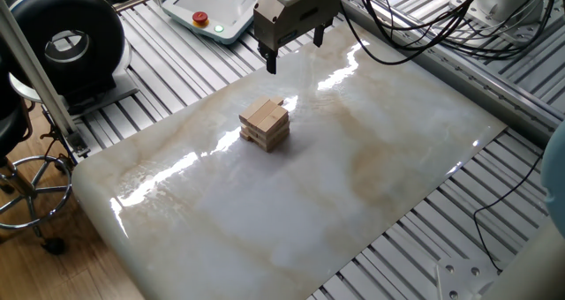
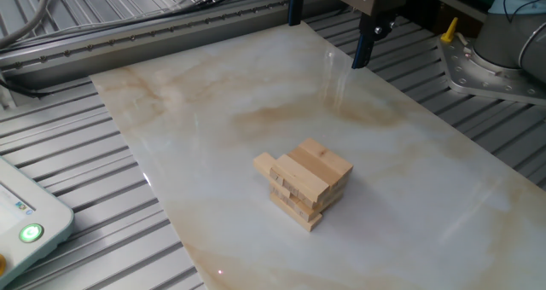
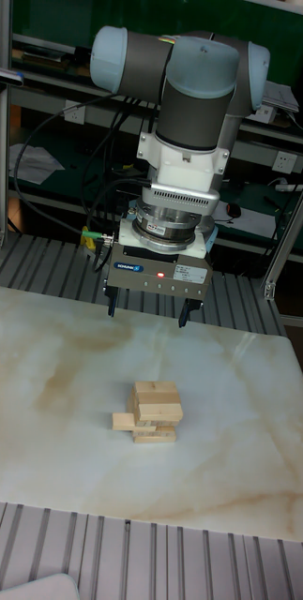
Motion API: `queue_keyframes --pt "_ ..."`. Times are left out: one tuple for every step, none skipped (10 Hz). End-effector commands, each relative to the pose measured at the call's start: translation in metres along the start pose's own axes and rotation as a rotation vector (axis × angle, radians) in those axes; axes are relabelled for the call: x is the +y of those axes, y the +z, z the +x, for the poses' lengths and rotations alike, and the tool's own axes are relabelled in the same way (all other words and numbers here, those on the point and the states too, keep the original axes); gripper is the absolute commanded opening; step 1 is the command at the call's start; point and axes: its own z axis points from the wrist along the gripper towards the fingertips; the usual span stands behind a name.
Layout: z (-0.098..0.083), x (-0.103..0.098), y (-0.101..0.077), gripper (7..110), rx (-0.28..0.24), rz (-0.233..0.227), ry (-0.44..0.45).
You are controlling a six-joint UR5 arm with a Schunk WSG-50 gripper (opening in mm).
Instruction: Play Jenga
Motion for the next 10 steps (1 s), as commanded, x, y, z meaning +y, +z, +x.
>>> queue_keyframes --pt "-0.0017 0.0071 0.0000 109 -0.008 -0.020 -0.074" --pt "-0.0020 0.0066 0.0006 7 -0.008 -0.018 -0.077" --pt "-0.0016 0.0066 0.0006 7 -0.006 -0.018 -0.080" --pt "-0.0016 0.0064 0.0007 7 -0.006 -0.018 -0.083" --pt "-0.0016 0.0060 0.0007 7 -0.006 -0.016 -0.085" --pt "-0.0016 0.0060 0.0008 7 -0.006 -0.016 -0.086" --pt "-0.0016 0.0058 0.0009 7 -0.006 -0.016 -0.089" --pt "-0.0016 0.0058 0.0009 7 -0.006 -0.016 -0.093" --pt "-0.0016 0.0057 0.0009 7 -0.006 -0.016 -0.096" --pt "-0.0016 0.0057 0.0008 7 -0.006 -0.016 -0.099"
